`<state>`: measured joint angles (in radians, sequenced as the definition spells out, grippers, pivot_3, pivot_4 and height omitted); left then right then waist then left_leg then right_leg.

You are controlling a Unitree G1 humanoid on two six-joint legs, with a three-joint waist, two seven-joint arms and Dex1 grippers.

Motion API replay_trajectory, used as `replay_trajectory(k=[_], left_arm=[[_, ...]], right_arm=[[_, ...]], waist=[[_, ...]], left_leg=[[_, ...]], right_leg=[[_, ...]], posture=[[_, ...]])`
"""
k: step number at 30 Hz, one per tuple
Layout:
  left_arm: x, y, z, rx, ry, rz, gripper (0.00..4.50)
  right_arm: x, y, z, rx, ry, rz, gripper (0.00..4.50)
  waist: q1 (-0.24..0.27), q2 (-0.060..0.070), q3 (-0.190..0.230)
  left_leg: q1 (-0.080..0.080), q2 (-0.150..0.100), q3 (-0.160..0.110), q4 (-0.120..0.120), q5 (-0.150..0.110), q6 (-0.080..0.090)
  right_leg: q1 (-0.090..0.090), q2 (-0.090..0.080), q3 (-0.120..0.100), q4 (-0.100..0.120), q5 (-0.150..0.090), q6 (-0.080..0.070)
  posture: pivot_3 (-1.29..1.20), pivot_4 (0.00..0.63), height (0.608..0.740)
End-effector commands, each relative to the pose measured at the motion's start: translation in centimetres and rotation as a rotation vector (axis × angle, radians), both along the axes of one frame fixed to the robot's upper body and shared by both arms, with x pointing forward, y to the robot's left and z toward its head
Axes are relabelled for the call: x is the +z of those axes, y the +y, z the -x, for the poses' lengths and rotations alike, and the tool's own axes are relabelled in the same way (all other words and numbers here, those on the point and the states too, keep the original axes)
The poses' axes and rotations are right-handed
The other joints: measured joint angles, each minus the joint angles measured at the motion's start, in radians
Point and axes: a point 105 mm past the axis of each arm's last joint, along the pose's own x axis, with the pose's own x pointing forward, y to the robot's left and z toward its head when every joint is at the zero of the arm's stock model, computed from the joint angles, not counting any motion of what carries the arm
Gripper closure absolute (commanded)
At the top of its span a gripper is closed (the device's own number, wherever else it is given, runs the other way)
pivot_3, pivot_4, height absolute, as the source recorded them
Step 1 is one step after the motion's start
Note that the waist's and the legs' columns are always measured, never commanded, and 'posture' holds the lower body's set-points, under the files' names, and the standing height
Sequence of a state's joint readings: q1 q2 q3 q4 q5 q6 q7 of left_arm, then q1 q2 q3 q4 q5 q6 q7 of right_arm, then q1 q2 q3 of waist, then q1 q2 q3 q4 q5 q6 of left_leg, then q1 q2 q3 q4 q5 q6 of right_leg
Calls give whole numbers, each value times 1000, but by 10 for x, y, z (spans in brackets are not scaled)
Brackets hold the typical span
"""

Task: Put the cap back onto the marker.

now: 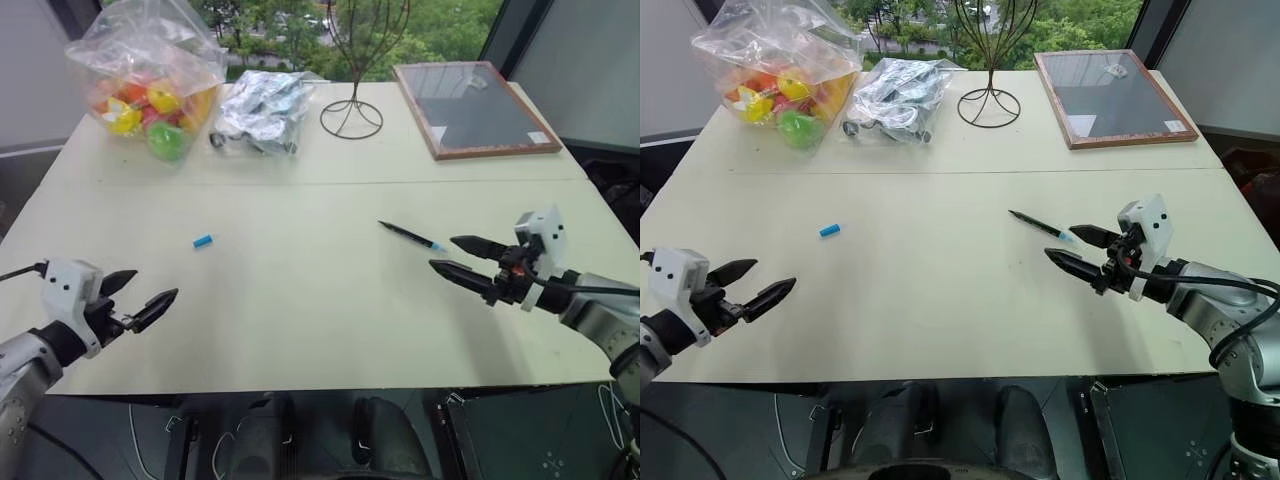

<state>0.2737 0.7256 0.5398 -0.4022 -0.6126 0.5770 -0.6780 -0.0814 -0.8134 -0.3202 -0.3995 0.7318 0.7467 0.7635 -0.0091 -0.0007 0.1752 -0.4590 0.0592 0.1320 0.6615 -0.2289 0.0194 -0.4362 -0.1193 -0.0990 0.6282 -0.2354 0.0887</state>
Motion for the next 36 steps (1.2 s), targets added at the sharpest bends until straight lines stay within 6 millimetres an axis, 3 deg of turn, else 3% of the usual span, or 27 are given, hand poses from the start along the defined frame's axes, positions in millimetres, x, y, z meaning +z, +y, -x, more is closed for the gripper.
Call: replay_trajectory(k=[1, 15, 25, 34, 36], left_arm=[[5, -5, 4, -19, -16, -16, 36], [2, 3, 3, 24, -23, -3, 36], [11, 8, -7, 32, -72, -27, 36], [34, -8, -29, -80, -121, -9, 36], [46, -27, -37, -198, -134, 3, 36]], right_arm=[[8, 6, 5, 37, -28, 29, 947], [7, 13, 2, 38, -45, 40, 947], [5, 12, 2, 40, -47, 48, 947], [8, 4, -18, -13, -140, 90, 947], [5, 2, -31, -14, -159, 101, 947]], waist=[[0, 0, 0], [0, 0, 0], [1, 0, 0], [3, 0, 0], [2, 0, 0]], left_leg=[[0, 0, 0, 0, 0, 0], [0, 0, 0, 0, 0, 0], [0, 0, 0, 0, 0, 0], [0, 0, 0, 0, 0, 0], [0, 0, 1, 0, 0, 0]], right_leg=[[0, 0, 0, 0, 0, 0], [-1, 0, 0, 0, 0, 0], [0, 0, 0, 0, 0, 0], [0, 1, 0, 0, 0, 0], [2, 1, 0, 0, 0, 0]], posture=[[0, 150, 740], [0, 150, 740], [0, 150, 740], [0, 150, 740], [0, 150, 740]])
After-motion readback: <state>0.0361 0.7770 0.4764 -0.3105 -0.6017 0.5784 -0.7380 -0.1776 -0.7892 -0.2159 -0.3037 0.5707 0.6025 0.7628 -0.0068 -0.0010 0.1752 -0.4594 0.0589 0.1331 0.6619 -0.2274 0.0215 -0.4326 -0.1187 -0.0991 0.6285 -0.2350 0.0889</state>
